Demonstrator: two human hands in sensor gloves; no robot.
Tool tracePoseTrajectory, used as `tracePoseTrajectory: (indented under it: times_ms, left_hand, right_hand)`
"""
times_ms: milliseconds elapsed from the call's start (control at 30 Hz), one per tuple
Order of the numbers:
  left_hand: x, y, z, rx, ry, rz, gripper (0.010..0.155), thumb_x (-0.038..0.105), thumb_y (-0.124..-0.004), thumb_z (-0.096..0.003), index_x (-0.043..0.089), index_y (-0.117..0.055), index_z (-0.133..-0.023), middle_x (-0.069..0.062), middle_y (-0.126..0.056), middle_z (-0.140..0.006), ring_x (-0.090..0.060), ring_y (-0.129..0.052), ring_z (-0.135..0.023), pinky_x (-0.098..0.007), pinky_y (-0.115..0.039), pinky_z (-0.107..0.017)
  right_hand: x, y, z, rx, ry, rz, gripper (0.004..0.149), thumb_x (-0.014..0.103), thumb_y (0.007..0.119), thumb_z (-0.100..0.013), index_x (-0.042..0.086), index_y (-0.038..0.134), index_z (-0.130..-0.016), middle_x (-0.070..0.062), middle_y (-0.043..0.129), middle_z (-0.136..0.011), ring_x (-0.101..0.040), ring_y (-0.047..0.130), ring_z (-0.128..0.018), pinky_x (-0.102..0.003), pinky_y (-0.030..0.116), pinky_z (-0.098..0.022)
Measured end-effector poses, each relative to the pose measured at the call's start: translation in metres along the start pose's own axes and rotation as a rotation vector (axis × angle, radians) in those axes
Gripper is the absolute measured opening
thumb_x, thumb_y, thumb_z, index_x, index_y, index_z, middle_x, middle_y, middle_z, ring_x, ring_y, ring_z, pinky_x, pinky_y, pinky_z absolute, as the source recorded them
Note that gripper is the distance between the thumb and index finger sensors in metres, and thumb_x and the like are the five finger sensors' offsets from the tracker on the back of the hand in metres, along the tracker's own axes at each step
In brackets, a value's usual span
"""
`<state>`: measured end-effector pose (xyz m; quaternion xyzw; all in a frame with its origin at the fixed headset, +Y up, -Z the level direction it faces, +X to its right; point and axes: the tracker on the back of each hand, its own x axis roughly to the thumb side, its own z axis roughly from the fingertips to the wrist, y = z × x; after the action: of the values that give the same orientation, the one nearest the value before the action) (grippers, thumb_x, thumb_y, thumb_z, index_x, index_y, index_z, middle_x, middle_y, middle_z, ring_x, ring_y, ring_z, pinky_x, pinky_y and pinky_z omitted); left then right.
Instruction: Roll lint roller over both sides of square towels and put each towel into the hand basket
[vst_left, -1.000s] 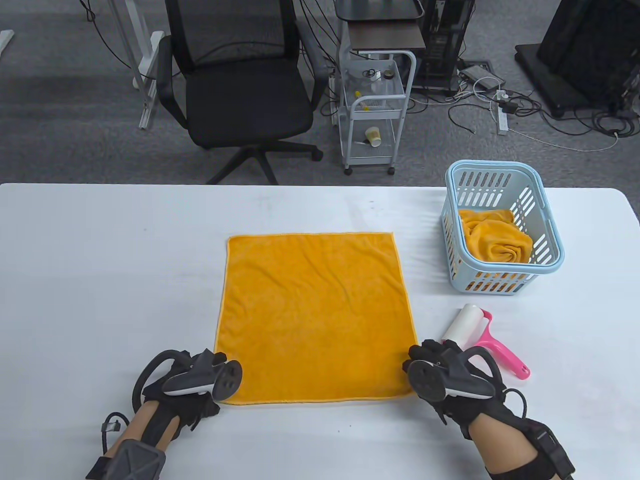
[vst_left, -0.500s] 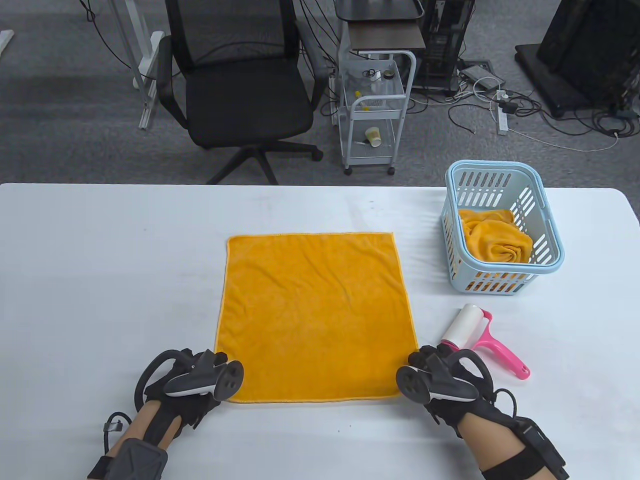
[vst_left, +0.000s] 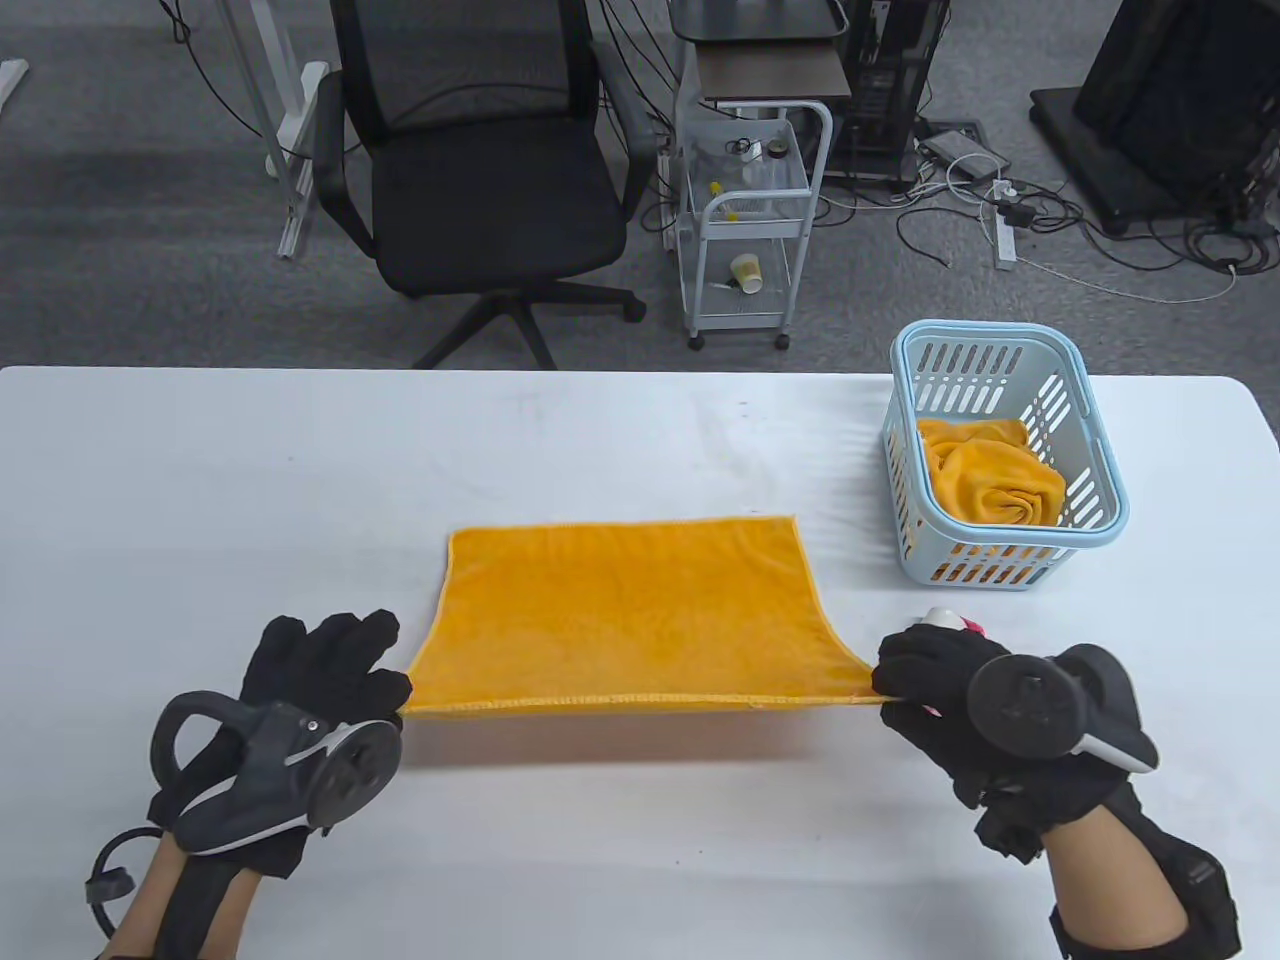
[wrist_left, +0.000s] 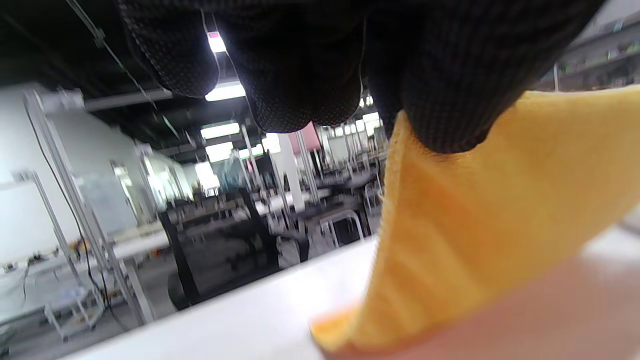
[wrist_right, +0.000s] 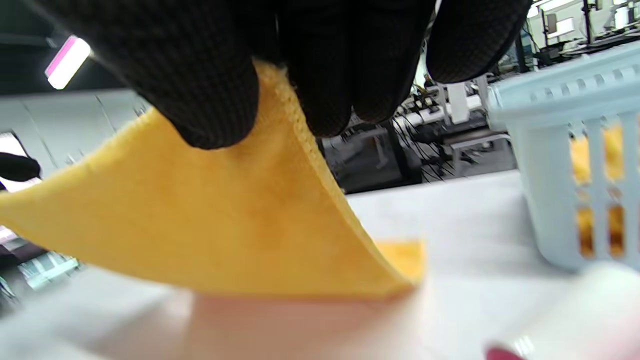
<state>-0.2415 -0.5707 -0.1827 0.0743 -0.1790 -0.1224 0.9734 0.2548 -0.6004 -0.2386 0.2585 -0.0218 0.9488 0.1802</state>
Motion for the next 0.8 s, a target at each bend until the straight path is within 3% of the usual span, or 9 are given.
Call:
tracePoseTrajectory:
  times_ms: [167, 300, 400, 500, 600, 800]
  left_hand:
    - [-0.014, 0.086, 0.020, 0.192, 0.059, -0.027, 0.036, 0.049, -0.087, -0.0477, 0.039, -0.085, -0.082, 0.003, -0.072, -0.116, -0.032, -0.082, -0.105, -0.067, -0.061, -0.075]
    - [-0.029, 0.129, 0.021, 0.262, 0.101, -0.020, 0.037, 0.051, -0.088, -0.0469, 0.037, -0.087, -0.081, 0.003, -0.074, -0.116, -0.032, -0.082, -0.105, -0.068, -0.060, -0.075]
    - [-0.039, 0.138, 0.008, 0.260, 0.133, -0.012, 0.038, 0.052, -0.089, -0.0457, 0.037, -0.088, -0.080, 0.004, -0.074, -0.115, -0.032, -0.081, -0.106, -0.069, -0.059, -0.076]
    - [-0.048, 0.123, -0.017, 0.184, 0.185, -0.035, 0.038, 0.052, -0.090, -0.0449, 0.037, -0.088, -0.080, 0.005, -0.075, -0.115, -0.032, -0.081, -0.106, -0.070, -0.058, -0.076]
    - [-0.056, 0.086, -0.049, 0.063, 0.209, -0.023, 0.039, 0.052, -0.090, -0.0446, 0.037, -0.087, -0.080, 0.005, -0.075, -0.115, -0.032, -0.081, -0.105, -0.069, -0.058, -0.076]
    - [-0.062, -0.028, -0.107, -0.155, 0.237, 0.063, 0.037, 0.051, -0.089, -0.0447, 0.040, -0.084, -0.080, 0.006, -0.075, -0.113, -0.030, -0.082, -0.104, -0.068, -0.058, -0.076]
  right_hand:
    - [0.022, -0.081, 0.008, -0.136, -0.063, -0.069, 0.039, 0.036, 0.090, -0.053, 0.017, 0.086, -0.087, -0.013, 0.081, -0.099, -0.044, 0.077, -0.093, -0.066, 0.066, -0.065]
    - [0.035, -0.130, 0.003, -0.204, -0.067, -0.100, 0.039, 0.037, 0.089, -0.053, 0.018, 0.086, -0.087, -0.013, 0.082, -0.099, -0.044, 0.078, -0.093, -0.066, 0.066, -0.065]
    - [0.034, -0.144, -0.015, -0.203, -0.025, -0.136, 0.039, 0.037, 0.089, -0.053, 0.017, 0.087, -0.087, -0.012, 0.083, -0.098, -0.044, 0.079, -0.092, -0.065, 0.068, -0.064]
    - [0.022, -0.130, -0.045, -0.143, 0.054, -0.166, 0.039, 0.037, 0.090, -0.053, 0.017, 0.087, -0.087, -0.013, 0.083, -0.098, -0.045, 0.079, -0.092, -0.065, 0.068, -0.064]
    - [0.005, -0.098, -0.075, -0.085, 0.146, -0.165, 0.039, 0.037, 0.090, -0.053, 0.017, 0.087, -0.087, -0.013, 0.082, -0.098, -0.045, 0.079, -0.091, -0.065, 0.068, -0.063]
    - [-0.027, 0.004, -0.132, 0.029, 0.381, -0.117, 0.039, 0.035, 0.091, -0.051, 0.018, 0.087, -0.086, -0.013, 0.082, -0.097, -0.044, 0.080, -0.090, -0.064, 0.069, -0.063]
